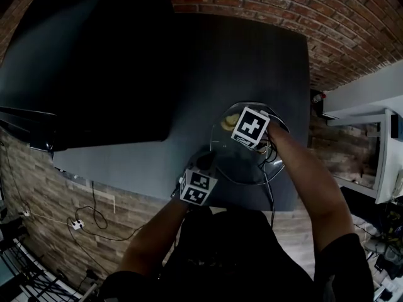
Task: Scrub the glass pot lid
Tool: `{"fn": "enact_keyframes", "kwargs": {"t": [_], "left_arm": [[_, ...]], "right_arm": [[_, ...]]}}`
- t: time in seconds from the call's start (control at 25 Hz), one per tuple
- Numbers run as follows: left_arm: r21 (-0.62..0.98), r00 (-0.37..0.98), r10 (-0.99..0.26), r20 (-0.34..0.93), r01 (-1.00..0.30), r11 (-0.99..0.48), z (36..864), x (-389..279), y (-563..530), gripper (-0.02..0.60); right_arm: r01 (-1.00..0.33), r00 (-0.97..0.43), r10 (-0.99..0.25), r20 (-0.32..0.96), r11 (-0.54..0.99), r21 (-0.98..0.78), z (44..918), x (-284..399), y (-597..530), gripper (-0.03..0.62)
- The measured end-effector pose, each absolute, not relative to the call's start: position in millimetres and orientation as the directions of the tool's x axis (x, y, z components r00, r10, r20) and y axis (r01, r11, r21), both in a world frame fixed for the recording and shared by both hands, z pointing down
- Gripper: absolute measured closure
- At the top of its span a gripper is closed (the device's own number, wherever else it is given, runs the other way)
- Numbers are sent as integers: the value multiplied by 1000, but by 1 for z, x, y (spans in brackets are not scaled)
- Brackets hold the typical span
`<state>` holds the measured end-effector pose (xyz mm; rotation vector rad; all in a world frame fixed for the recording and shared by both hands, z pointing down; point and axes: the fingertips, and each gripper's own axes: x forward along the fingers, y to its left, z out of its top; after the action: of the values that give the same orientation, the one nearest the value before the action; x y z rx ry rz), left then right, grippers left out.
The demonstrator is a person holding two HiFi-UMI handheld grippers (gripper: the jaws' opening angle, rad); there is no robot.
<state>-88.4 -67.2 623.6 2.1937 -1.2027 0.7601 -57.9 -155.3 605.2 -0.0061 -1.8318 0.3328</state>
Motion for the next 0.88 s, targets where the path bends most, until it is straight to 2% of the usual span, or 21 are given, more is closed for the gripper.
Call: {"fn": "enact_keyframes", "kwargs": {"t": [0.16, 0.28, 0.56, 0.88], "left_arm": [[173, 448, -572, 687, -865, -471, 624, -89, -67, 549], [171, 448, -569, 690, -864, -473, 625, -89, -66, 549], [170, 446, -567, 693, -865, -473, 628, -92, -66, 549], [168, 446, -563, 696, -863, -477, 629, -94, -67, 549]], "right_arm": [[-116, -284, 196, 939, 965, -236, 607, -69, -146, 553], [-137, -301, 209, 931, 956, -259, 607, -69, -148, 553], [-307, -388, 168, 906, 903, -299, 604, -41, -168, 551], [-544, -463, 64, 884, 767, -340, 603, 38, -181, 553]]}}
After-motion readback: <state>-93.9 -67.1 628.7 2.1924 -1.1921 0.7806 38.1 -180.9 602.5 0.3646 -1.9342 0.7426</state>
